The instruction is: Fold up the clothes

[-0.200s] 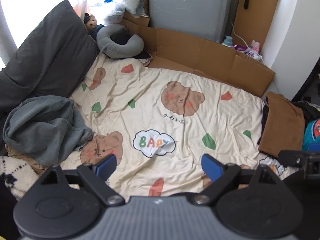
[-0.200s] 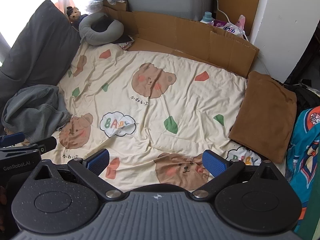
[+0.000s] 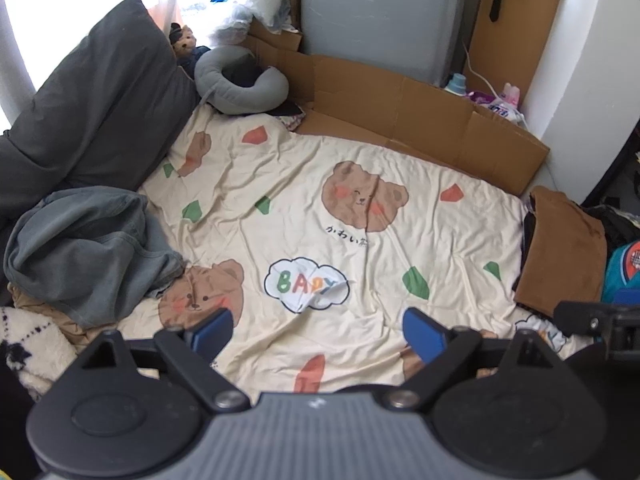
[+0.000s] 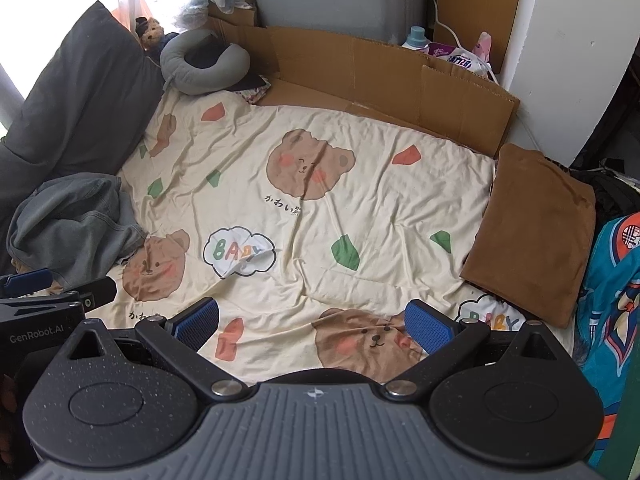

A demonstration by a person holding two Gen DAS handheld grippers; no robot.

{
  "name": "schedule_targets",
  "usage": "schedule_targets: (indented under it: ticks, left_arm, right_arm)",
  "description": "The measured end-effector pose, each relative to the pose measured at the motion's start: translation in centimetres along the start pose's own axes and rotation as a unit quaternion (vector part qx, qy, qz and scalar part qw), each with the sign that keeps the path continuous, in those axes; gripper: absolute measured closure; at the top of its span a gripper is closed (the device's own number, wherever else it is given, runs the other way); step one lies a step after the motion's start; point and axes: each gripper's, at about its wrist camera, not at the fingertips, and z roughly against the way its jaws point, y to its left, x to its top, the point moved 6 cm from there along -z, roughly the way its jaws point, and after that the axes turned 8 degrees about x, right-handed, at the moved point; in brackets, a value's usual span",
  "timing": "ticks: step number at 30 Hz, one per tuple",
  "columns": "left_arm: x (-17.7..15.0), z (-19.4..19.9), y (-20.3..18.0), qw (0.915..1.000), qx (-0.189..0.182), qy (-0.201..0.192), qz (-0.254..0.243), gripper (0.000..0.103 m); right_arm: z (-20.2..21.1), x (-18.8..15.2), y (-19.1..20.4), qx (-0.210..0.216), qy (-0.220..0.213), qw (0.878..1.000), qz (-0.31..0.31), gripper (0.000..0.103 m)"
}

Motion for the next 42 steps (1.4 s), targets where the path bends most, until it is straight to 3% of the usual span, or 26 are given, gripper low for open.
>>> schedule_targets:
  ticks: [42]
  left_arm:
    - [-0.14,-0.22,-0.18,0.9999,0.001,0.011,-0.004,0.010]
  right_arm:
    - [0.32,0.27,-0.04,0.006,-0.004,1.000,-0.008,0.001]
